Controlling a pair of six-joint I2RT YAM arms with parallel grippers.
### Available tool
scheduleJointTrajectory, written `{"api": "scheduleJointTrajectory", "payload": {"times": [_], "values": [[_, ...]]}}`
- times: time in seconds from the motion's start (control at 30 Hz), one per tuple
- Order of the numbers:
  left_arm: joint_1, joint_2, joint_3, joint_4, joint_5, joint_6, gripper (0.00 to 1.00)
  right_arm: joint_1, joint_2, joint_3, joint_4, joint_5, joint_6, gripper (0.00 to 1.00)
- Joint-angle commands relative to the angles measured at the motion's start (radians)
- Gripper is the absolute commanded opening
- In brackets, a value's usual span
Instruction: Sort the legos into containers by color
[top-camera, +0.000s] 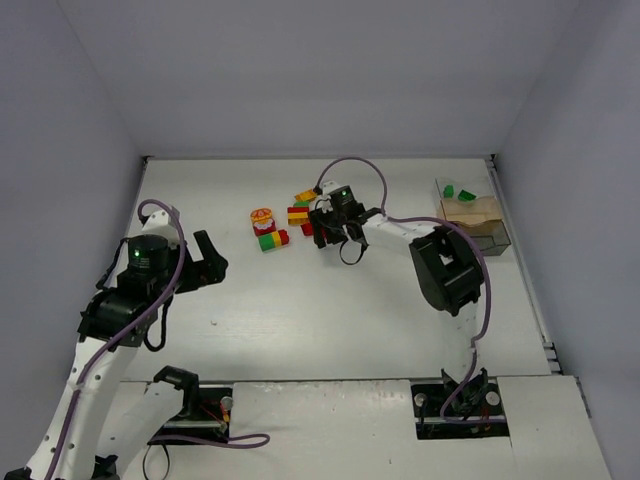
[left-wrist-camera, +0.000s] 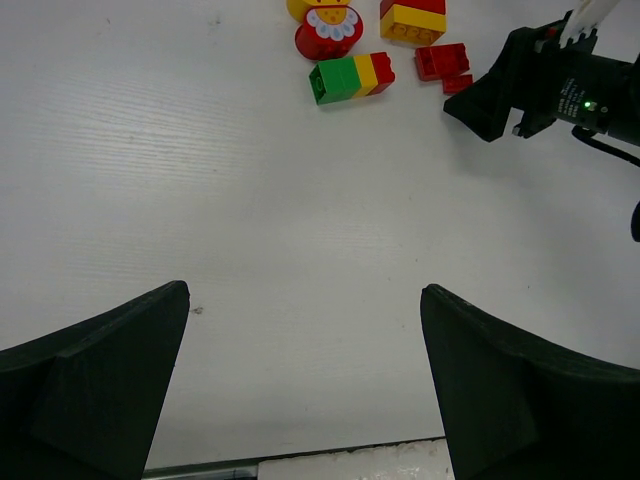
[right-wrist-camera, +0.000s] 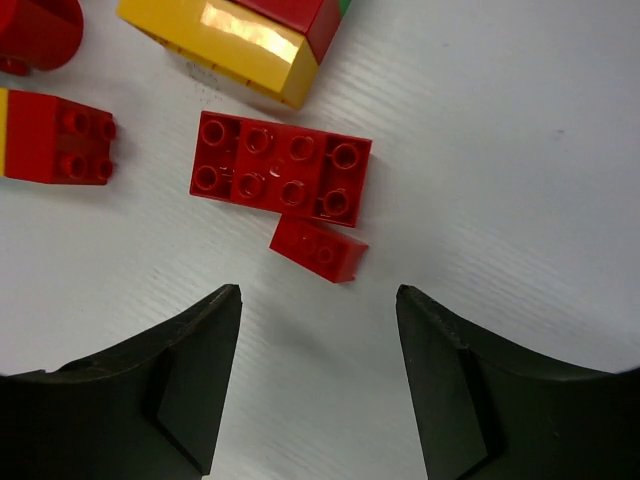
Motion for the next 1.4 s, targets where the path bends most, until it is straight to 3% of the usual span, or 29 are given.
{"api": "scheduleJointTrajectory", "payload": {"times": [0.0, 0.23, 0.4, 0.57, 0.73, 0.87, 0.97, 1.17, 1.37], "values": [[-0.005, -0.008, 0.013, 0.004, 0.006, 0.007, 0.92, 0.024, 0.016, 0.06, 0.04, 0.078, 0.017, 0.6], [-0.005, -0.018, 0.013, -0.014, 0.006, 0.003, 0.92, 0.048, 0.081, 0.076, 0.04, 0.198, 0.064, 0.57], [-0.005, -0.022, 0.016, -0.023, 0.003, 0.003, 0.92, 0.056, 0.105, 0.065, 0.04, 0.252, 0.089, 0.46], [-0.005, -0.025, 0.014, -0.028, 0.003, 0.001, 0.92, 0.058, 0.113, 0.056, 0.04, 0.27, 0.093, 0.3], [-0.005, -0.029, 0.014, -0.03, 0.004, -0.003, 0.92, 0.054, 0.067, 0.011, 0.04, 0.302, 0.087, 0.02], [-0.003, -0.031, 0.016, -0.025, 0.01, -0.006, 0.92, 0.03, -0.02, -0.067, 0.055, 0.311, 0.066, 0.0], [-0.003, -0.029, 0.017, -0.019, 0.013, -0.008, 0.92, -0.016, -0.15, -0.123, 0.063, 0.305, 0.035, 0.0], [-0.005, -0.029, 0.002, 0.001, 0.023, -0.009, 0.92, -0.232, -0.339, -0.205, 0.063, 0.221, -0.071, 0.0], [-0.005, -0.02, -0.004, 0.029, 0.036, -0.009, 0.92, -0.481, -0.401, -0.225, 0.05, 0.127, -0.17, 0.0]]}}
